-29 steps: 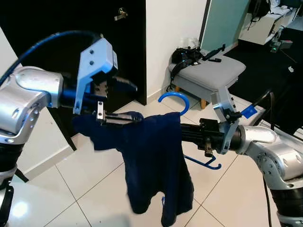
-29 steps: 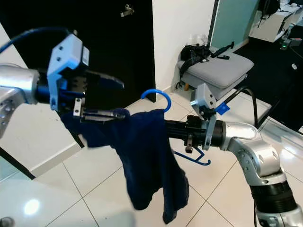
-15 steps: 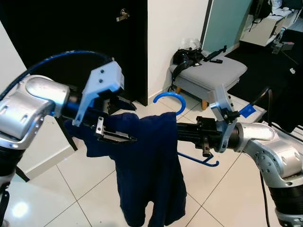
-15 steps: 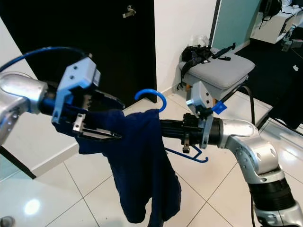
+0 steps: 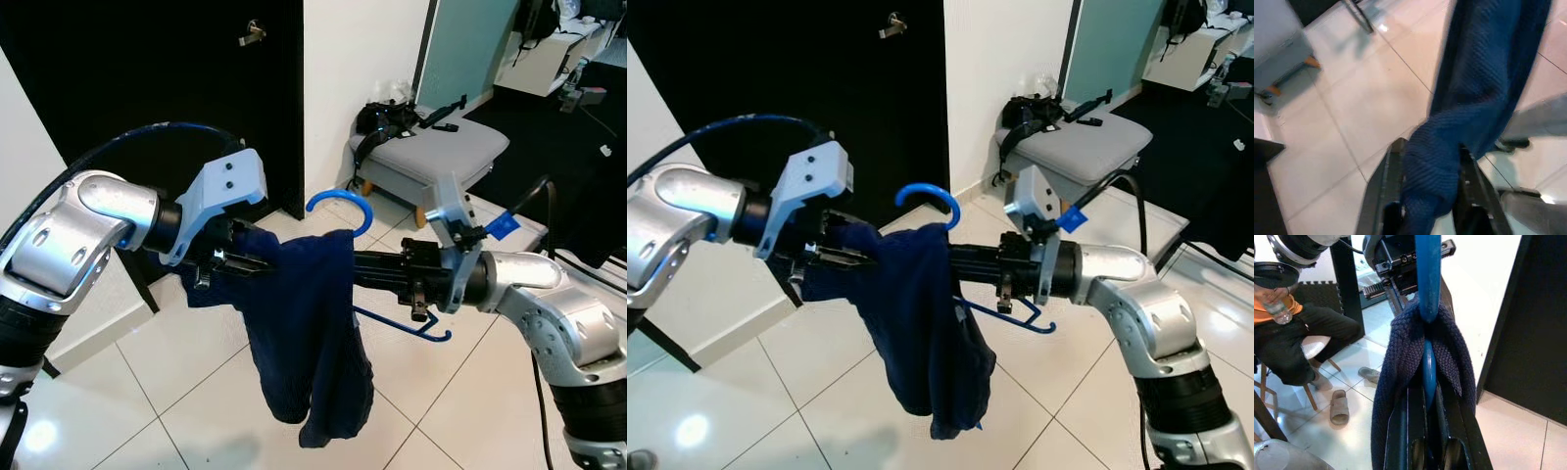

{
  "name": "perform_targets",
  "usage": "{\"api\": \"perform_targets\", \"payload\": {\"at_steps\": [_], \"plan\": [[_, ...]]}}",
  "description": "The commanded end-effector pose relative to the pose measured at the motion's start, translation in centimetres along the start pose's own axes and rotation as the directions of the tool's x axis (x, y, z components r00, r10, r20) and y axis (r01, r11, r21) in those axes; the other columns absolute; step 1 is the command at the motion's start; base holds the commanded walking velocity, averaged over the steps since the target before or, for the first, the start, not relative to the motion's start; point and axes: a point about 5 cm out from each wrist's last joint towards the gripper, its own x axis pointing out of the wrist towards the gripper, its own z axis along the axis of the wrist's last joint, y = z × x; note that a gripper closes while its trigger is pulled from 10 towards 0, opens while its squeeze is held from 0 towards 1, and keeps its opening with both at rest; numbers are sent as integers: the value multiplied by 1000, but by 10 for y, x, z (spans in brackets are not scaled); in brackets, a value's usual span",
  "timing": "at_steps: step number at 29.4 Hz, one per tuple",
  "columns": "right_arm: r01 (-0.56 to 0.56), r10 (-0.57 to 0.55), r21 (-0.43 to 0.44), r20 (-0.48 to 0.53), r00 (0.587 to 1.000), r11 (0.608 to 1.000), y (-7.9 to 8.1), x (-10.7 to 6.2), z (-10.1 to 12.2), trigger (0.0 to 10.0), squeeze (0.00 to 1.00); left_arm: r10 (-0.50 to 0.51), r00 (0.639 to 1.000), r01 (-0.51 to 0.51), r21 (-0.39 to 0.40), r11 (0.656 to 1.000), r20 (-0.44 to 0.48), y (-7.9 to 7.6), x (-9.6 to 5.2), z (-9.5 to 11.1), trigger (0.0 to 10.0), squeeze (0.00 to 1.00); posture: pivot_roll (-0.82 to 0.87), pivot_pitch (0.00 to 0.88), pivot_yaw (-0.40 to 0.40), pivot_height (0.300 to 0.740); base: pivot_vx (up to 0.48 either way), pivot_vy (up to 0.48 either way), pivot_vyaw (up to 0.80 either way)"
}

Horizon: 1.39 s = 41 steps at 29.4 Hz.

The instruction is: Hang hanger

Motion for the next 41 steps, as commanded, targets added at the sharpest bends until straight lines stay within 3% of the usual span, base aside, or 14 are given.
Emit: {"api": "perform_targets", "payload": {"at_steps": [1, 19, 20, 21, 22, 23, 30, 32, 35, 36, 41], "plan": [[-44, 48, -69, 64, 997, 997, 5, 6, 18, 0, 0, -48, 999, 48, -19, 999, 4, -4, 5, -3, 0, 0, 79, 51, 31, 740, 0, 0, 0], [-14, 19, -79, 61, 998, 997, 2, 5, 18, 0, 0, -88, 996, 88, -6, 996, 34, -7, 3, -3, 0, 0, 75, 53, 29, 740, 0, 0, 0], [16, -12, -60, 71, 997, 998, -1, 6, 18, 10000, 0, -76, 996, 76, -7, 997, 42, -5, 3, -3, 0, 0, 75, 54, 29, 740, 0, 0, 0], [16, -12, -60, 71, 997, 998, -1, 6, 18, 10000, 0, -76, 996, 76, -7, 997, 42, -5, 3, -3, 0, 0, 75, 54, 29, 740, 0, 0, 0], [25, -21, -45, 79, 997, 999, -2, 6, 18, 10000, 824, -57, 997, 58, -13, 998, 52, -3, 4, -4, 0, 0, 76, 54, 27, 740, 0, 0, 0], [39, -36, -32, 87, 996, 999, -3, 6, 18, 10000, 1000, -37, 998, 38, -18, 999, 57, 0, 5, -5, 0, 0, 76, 54, 27, 740, 0, 0, 0], [106, -104, -14, 95, 990, 994, -9, -1, 14, 10000, 1000, 4, 998, -2, -25, 1000, 57, 5, 3, -7, 0, 0, 75, 51, 23, 740, 0, 0, 0], [220, -221, 20, 115, 968, 975, -17, -26, 9, 10000, 1000, 73, 997, -73, 3, 997, 38, 16, -7, -10, 0, 0, 75, 43, 14, 740, 0, 0, 0], [258, -260, 35, 117, 958, 966, -18, -36, 6, 10000, 1000, 100, 994, -101, 21, 995, 32, 21, -12, -10, 0, 0, 76, 40, 13, 740, 0, 0, 0], [313, -317, 53, 98, 943, 948, -18, -54, -1, 10000, 1000, 134, 991, -135, 65, 989, 18, 27, -19, -8, 0, 0, 76, 36, 12, 740, 0, 0, 0], [339, -344, 59, 83, 935, 939, -17, -62, -4, 10000, 1000, 145, 989, -145, 95, 985, 5, 28, -23, -8, 0, 0, 76, 36, 12, 740, 0, 0, 0]]}}
